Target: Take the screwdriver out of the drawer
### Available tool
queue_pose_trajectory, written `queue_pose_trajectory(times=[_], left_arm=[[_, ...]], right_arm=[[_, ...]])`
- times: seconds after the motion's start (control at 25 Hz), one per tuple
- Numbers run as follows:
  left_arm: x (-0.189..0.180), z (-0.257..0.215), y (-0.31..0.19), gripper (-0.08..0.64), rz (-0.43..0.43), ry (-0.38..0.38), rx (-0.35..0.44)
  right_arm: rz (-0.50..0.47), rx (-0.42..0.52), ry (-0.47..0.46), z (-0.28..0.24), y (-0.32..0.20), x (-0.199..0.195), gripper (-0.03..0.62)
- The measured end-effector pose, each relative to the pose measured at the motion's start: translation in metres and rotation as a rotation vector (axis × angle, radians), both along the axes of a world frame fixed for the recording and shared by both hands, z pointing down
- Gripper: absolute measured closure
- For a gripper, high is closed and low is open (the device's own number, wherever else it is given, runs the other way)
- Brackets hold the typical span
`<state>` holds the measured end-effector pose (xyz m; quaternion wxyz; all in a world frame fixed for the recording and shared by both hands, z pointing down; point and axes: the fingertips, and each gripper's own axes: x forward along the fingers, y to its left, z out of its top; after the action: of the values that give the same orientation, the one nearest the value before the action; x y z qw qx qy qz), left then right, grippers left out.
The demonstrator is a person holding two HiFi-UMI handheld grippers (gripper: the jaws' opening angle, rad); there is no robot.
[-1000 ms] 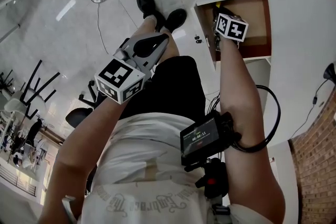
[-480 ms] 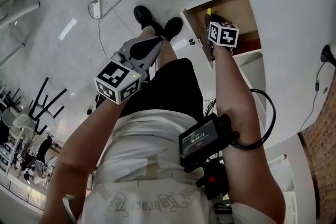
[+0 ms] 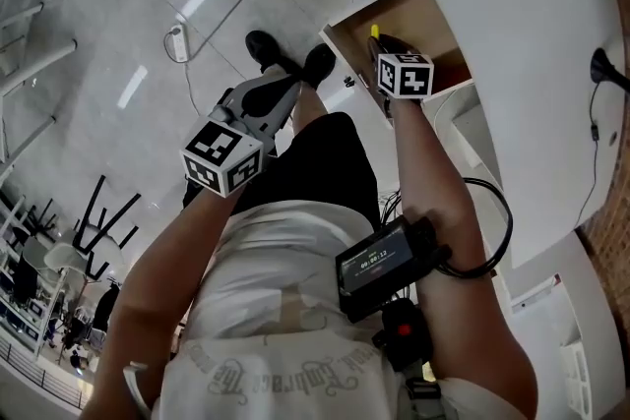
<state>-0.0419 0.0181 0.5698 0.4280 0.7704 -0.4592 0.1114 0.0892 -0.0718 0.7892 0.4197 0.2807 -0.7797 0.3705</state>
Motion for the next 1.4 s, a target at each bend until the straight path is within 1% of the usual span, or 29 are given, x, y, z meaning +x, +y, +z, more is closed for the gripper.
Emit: queue_pose_trajectory(times=[0.16,0.64,0.88,1.2,1.4], left_arm=[[0.003,-0.011,-0.005,0.548,0.020,-0.005,0.018],[0.002,-0.045,-0.024,0.548,0.043,-0.028,0.065],[0.005,-0.051,-0.029,0.548,0.073,-0.038,0.080],[0.016,-0.076,-0.039,0.548,0.124,-0.048,0.117],[0.033,-0.100,-0.047,0.548,0.176,-0.039,0.156]], right_arm=[[0.011,0.011,-0.008,-0.013,0.001,0.004,0.523],[0.039,0.056,-0.056,-0.056,-0.001,0.010,0.523],[0.056,0.081,-0.086,-0.076,0.006,0.013,0.523],[0.115,0.128,-0.119,-0.112,0.014,0.034,0.523],[0.146,0.137,-0.121,-0.130,0.024,0.052,0.523]])
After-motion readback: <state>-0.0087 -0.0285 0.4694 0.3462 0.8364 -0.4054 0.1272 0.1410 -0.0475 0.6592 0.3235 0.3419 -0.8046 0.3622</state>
